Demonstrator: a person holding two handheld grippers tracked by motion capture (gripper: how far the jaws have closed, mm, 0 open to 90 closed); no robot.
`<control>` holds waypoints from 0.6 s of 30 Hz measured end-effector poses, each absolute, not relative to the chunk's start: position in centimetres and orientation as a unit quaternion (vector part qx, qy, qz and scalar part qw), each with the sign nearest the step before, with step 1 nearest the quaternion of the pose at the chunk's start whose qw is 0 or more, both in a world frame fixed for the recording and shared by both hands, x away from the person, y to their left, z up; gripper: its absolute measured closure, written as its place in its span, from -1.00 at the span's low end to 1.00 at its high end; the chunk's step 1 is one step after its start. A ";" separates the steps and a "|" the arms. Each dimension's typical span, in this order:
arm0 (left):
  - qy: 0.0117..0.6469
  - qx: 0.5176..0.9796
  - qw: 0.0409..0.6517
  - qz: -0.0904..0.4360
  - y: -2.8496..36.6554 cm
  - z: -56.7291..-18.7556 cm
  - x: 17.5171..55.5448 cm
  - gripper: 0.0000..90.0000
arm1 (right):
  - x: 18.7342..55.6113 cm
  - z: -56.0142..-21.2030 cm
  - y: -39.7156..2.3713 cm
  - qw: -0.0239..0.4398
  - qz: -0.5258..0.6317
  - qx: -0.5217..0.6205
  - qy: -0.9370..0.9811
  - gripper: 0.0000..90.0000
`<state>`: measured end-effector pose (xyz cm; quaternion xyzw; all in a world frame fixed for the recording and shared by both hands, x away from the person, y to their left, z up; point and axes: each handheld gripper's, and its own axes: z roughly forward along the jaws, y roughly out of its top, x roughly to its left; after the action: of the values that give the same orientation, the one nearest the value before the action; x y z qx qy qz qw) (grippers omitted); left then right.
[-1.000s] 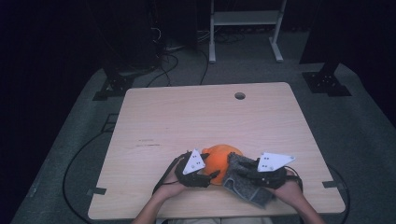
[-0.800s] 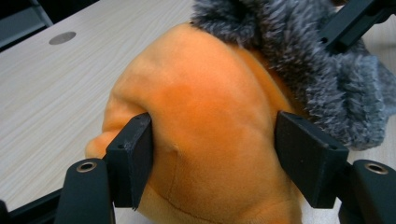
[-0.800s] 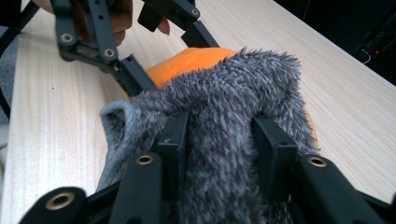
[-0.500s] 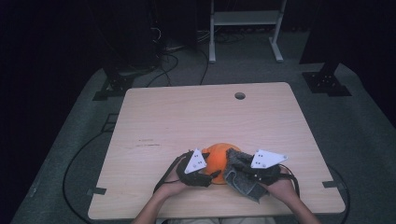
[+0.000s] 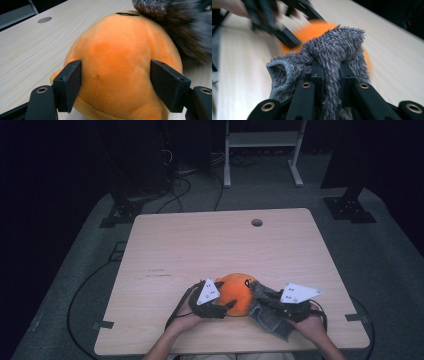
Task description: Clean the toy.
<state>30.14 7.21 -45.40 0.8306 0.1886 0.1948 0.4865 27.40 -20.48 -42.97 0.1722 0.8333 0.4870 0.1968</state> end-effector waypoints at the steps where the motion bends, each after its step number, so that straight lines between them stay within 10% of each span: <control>1: 0.189 0.831 0.486 0.195 7.2 -45.4 30.1 -0.39 | 27.4 -43.0 -20.5 0.197 0.487 0.172 0.833 0.72; 18: 0.137 0.851 0.468 0.197 6.8 -45.1 29.2 -0.37 | 29.6 -42.3 -21.8 0.186 0.501 0.208 0.819 0.72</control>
<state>29.16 6.77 -45.06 0.8507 0.1368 0.1974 0.4676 29.63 -21.76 -42.34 0.2081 0.8195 0.5007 0.1856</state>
